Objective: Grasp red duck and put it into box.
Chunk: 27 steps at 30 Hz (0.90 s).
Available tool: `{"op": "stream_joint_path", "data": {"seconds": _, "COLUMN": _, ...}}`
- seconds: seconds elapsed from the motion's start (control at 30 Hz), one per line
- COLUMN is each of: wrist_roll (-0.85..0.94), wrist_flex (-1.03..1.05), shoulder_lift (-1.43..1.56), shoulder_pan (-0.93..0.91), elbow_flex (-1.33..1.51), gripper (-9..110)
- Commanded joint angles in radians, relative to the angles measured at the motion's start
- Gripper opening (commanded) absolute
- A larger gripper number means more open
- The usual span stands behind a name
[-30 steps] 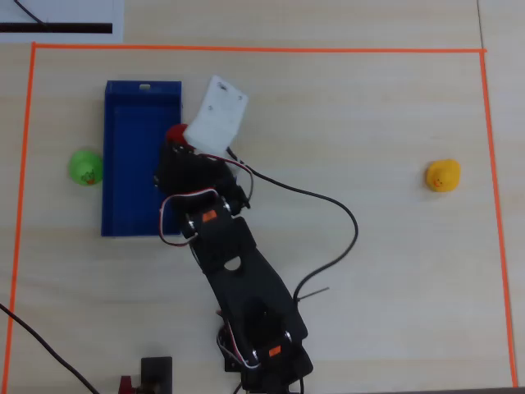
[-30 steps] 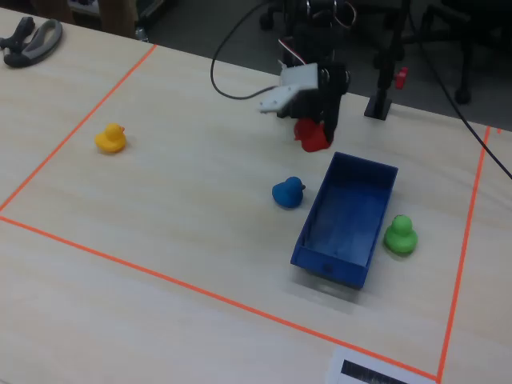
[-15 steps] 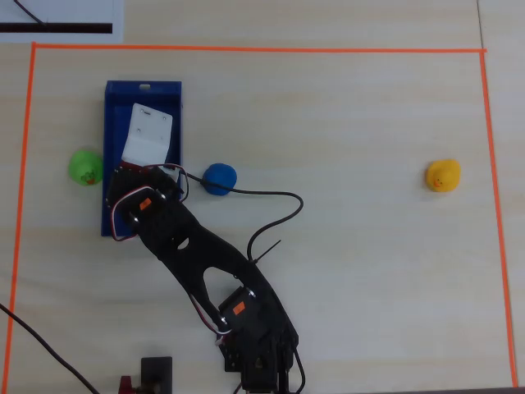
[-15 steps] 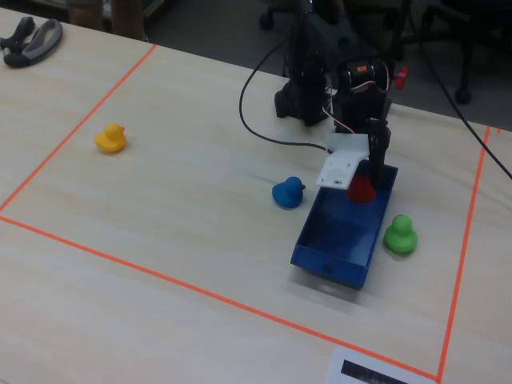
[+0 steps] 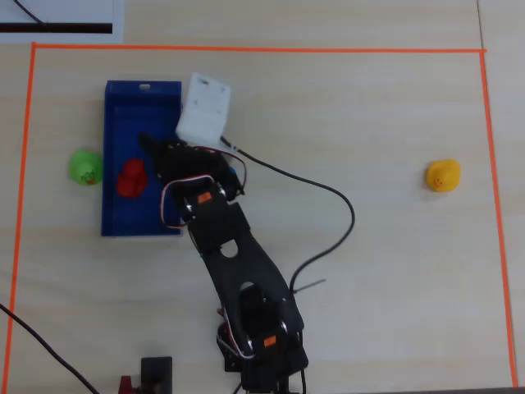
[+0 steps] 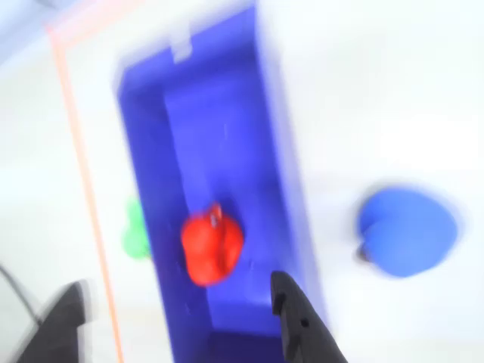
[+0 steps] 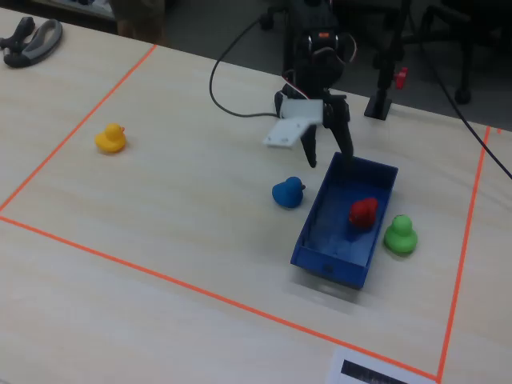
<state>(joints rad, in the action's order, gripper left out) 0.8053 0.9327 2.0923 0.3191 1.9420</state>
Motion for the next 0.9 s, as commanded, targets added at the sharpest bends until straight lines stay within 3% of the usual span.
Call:
{"op": "stream_joint_path", "data": {"seconds": 0.0, "wrist_roll": 0.100, "wrist_flex": -0.035, "shoulder_lift": 0.325, "shoulder_pan": -0.115, "elbow_flex": 0.026, "gripper": 0}}
{"op": "stream_joint_path", "data": {"seconds": 0.17, "wrist_roll": 0.253, "wrist_flex": -0.187, "shoulder_lift": 0.749, "shoulder_pan": -0.253, "elbow_flex": 0.383, "gripper": 0}}
{"op": "stream_joint_path", "data": {"seconds": 0.37, "wrist_roll": 0.330, "wrist_flex": -0.193, "shoulder_lift": 1.091, "shoulder_pan": -0.288, "elbow_flex": 0.701, "gripper": 0}}
{"op": "stream_joint_path", "data": {"seconds": 0.87, "wrist_roll": 0.362, "wrist_flex": -0.222, "shoulder_lift": 1.218, "shoulder_pan": -0.353, "elbow_flex": 1.065, "gripper": 0}}
